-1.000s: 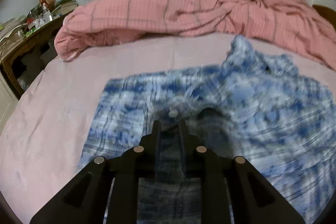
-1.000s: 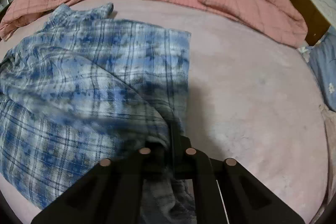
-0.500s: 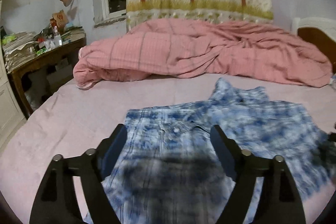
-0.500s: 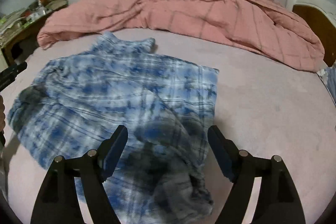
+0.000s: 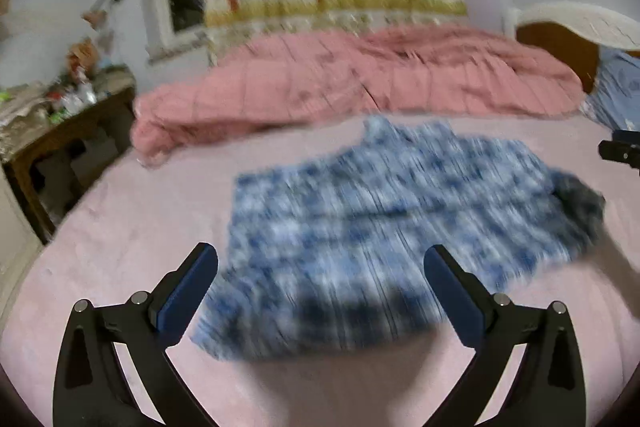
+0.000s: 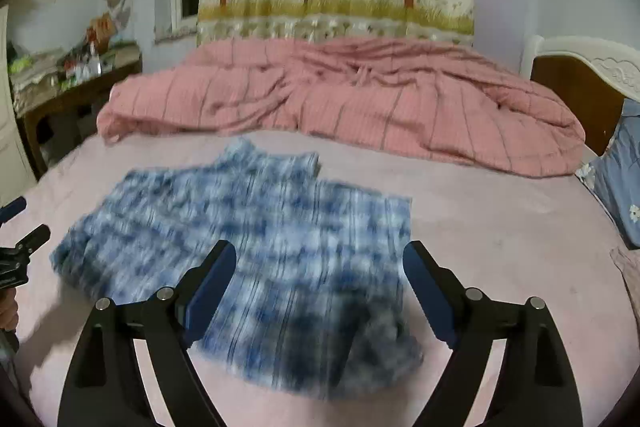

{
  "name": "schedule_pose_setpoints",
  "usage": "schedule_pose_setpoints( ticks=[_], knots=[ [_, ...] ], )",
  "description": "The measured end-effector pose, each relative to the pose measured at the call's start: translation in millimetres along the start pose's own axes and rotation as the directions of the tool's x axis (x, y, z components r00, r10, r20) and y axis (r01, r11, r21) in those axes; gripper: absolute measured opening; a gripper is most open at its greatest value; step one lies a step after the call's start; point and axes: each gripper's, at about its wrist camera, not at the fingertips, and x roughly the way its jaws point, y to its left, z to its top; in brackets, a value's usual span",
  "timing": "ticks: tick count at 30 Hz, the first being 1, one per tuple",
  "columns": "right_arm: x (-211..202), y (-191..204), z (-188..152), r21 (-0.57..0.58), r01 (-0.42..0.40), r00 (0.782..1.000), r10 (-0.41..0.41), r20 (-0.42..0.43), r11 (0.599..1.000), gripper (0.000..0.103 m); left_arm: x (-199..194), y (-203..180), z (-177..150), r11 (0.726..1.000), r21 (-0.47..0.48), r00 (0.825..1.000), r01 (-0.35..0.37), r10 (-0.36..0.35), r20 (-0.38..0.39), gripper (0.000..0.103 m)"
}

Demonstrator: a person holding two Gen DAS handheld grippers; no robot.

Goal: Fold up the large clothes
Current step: 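Lift and fold the shirt in half toward the collar with both tools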

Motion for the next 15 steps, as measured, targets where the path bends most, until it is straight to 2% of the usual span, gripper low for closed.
schedule_pose_setpoints(
  ticks=[2,4,6,8,10,12,15],
  knots=[
    [4.1,10.8,-18.3,-0.051,-0.017,0.998,0.014,-0.060,0.999,0.087,10.8,-6.5,-9.3,0.999,0.031,0.996,0.019,-0.016,-0.084,0.102],
    [12.9,20.9,-35.9,-0.108,-0.015,0.994,0.003,-0.109,0.994,0.087,21.3,-14.4,-19.4,0.996,0.086,0.989,-0.012,0.024,-0.143,0.102],
    [25.4,33.0,-57.1,-0.179,-0.022,0.983,-0.012,-0.185,0.984,0.087,31.2,-21.4,-30.1,0.990,0.142,0.983,-0.010,0.036,-0.178,0.093],
    [42.3,44.4,-76.9,-0.234,-0.074,0.955,0.002,-0.296,0.969,0.087,41.9,-26.0,-39.2,0.985,0.175,0.974,-0.001,0.040,-0.223,0.090],
    [56.6,52.7,-90.8,-0.264,-0.099,0.932,-0.003,-0.361,0.959,0.087,51.1,-29.3,-45.8,0.979,0.201,0.968,0.012,0.039,-0.249,0.090],
    [70.4,58.5,-99.6,-0.301,-0.064,0.923,-0.059,-0.381,0.951,0.087,61.9,-32.2,-52.2,0.972,0.237,0.959,-0.001,0.068,-0.274,0.090],
    [77.2,58.4,-96.9,-0.310,-0.005,0.932,-0.108,-0.346,0.951,0.087,75.2,-27.9,-55.5,0.969,0.245,0.958,-0.039,0.106,-0.267,0.090]
  ],
)
